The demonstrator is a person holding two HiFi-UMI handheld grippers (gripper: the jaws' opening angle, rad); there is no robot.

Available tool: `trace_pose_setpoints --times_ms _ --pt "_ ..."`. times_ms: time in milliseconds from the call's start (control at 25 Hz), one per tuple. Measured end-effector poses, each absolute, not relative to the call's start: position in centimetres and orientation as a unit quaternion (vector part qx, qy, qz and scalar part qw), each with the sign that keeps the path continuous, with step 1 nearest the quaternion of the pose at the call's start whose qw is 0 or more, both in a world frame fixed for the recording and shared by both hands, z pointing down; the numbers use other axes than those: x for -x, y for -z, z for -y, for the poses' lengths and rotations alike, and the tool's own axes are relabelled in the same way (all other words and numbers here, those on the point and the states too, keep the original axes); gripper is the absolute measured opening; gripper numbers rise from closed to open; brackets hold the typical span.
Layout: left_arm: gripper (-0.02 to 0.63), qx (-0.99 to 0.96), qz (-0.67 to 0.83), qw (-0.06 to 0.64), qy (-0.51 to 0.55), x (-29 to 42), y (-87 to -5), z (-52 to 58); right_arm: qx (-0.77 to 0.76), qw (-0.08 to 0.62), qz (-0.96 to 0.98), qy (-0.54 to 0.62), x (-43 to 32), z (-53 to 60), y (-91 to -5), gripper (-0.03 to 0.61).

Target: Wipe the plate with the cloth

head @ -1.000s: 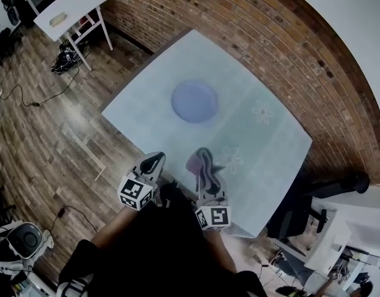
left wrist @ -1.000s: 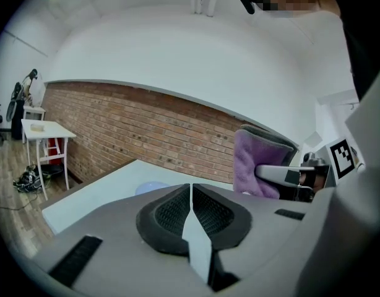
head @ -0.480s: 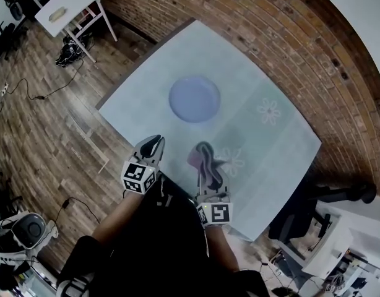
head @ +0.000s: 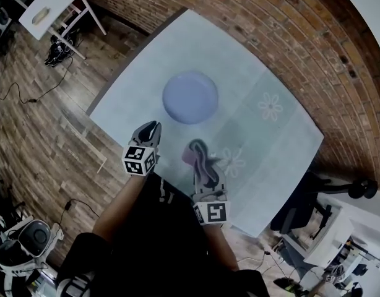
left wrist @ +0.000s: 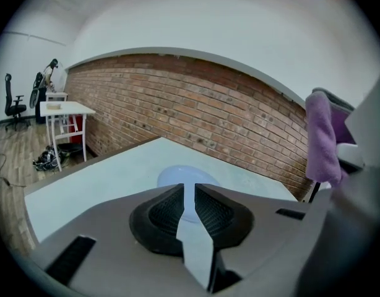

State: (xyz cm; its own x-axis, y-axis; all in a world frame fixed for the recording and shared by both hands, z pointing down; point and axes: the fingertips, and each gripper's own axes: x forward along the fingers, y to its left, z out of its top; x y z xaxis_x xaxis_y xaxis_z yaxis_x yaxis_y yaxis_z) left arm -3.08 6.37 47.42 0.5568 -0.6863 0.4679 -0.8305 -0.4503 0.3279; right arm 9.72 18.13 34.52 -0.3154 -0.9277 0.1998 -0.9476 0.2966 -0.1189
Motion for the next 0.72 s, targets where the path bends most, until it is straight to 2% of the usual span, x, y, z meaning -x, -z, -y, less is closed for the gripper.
trace_pose_setpoints --times_ms 80,160,200,720 --pt "0.045 -0.838 0.444 0.282 -0.147 2.7 -49.3 -5.0 -0.581 0.055 0.805 -0.11 -9.3 -16.8 -35.3 0.061" --pt "0.131 -0.837 0.431 0.297 -0.161 2.0 -51.0 -3.5 -0.581 0.057 0.804 -0.112 -9.0 -15.4 -35.8 0.061" --pt "0.143 -0.836 0.427 0.303 -0.167 1.8 -51.7 -2.9 -0.581 0.057 0.804 -0.113 -8.8 -14.8 -36.0 0.061" --pt "0.161 -0.792 0.418 0.381 -0.232 0.6 -61.9 3.4 -0.596 0.07 0.784 -0.158 -9.0 -9.1 -40.2 0.061"
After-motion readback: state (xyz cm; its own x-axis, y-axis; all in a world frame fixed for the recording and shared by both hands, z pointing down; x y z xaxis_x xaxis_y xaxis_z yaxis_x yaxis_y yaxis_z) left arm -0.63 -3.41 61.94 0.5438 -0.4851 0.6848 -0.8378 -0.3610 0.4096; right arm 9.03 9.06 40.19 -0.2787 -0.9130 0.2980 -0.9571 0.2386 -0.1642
